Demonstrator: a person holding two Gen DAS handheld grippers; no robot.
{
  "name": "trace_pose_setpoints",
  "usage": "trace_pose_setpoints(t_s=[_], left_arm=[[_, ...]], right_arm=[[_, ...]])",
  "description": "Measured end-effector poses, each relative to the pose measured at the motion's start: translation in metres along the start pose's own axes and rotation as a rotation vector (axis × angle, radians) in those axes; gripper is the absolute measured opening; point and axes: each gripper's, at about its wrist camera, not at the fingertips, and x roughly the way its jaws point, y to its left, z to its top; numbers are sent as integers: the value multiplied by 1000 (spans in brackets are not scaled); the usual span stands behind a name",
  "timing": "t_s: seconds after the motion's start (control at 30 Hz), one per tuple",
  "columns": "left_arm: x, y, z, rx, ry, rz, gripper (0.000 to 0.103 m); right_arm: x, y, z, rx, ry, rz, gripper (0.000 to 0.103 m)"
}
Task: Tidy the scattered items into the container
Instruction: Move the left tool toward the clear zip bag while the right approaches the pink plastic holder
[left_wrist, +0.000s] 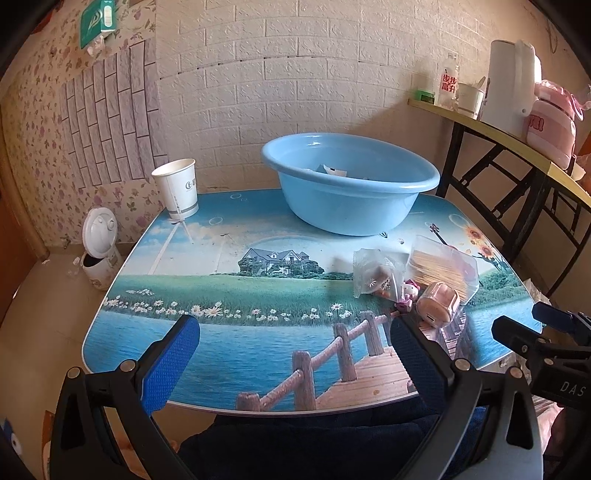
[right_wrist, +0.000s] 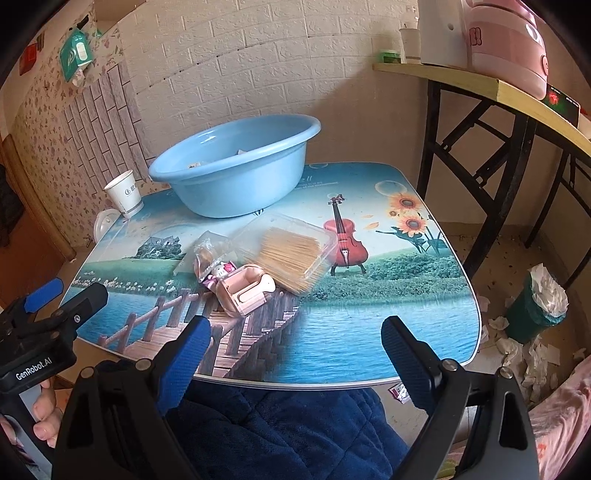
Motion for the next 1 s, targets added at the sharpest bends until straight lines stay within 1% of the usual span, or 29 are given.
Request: trace_pose_setpoints(t_s=[0.17, 0.27, 0.47, 0.7, 0.93, 0.97, 1.0], left_arm=[[4, -2, -2, 2, 12, -2, 103], [5, -1, -2, -2, 16, -7, 103], [10, -3, -3, 2, 31, -17, 103], [18, -3, -3, -2, 47, -23, 103], [28, 1, 0, -19, 59, -25, 103], [30, 2, 0, -22, 62, -26, 103], [32, 3, 1, -24, 64, -26, 103]], right_arm=[[4, 1, -1, -1, 10, 10, 95], [6, 5, -2, -17, 6, 33, 94], [10, 12, -2, -46, 4, 40, 94], [21, 13, -1, -46, 19, 23, 94], [34, 19, 1, -53, 42, 24, 94], [36, 20, 1, -56, 43, 26, 94], [36, 21, 2, -60, 40, 30, 89]])
